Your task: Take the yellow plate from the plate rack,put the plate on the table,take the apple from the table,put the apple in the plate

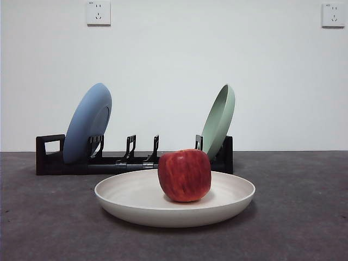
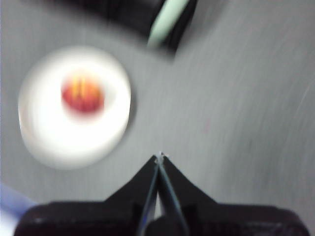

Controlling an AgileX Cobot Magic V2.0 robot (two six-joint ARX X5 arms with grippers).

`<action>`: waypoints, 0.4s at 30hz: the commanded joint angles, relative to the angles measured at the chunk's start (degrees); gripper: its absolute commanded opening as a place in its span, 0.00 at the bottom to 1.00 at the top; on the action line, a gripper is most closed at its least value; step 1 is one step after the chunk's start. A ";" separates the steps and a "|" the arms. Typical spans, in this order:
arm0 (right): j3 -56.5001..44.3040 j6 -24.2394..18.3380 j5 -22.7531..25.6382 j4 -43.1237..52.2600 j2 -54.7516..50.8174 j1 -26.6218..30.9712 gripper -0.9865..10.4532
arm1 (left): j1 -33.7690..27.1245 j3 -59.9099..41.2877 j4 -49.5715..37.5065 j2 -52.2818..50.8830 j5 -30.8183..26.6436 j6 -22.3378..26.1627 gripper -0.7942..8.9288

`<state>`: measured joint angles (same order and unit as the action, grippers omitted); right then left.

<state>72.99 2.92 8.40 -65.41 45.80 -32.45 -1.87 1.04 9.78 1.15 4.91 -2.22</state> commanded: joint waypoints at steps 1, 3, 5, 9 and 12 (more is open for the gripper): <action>-1.84 -1.01 -4.55 9.75 -4.83 5.73 0.09 | -0.24 -0.61 -0.44 0.02 -0.02 -0.57 0.08; -4.37 -1.53 -6.78 16.31 -8.87 11.19 0.09 | -0.24 -0.61 -0.44 0.11 -0.02 -0.57 0.08; -7.56 -2.58 -6.91 21.24 -12.66 16.35 0.09 | -0.24 -0.61 -0.44 0.11 -0.02 -0.57 0.08; -17.44 -5.44 -6.91 30.88 -20.13 24.70 0.09 | -0.24 -0.61 -0.44 0.11 -0.02 -0.57 0.08; -27.54 -5.42 -6.95 39.32 -25.73 28.48 0.09 | -0.24 -0.61 -0.44 0.11 -0.02 -0.57 0.08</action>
<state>49.50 -1.67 1.50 -28.38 21.50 -4.64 -1.87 1.04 9.78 1.28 4.91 -2.22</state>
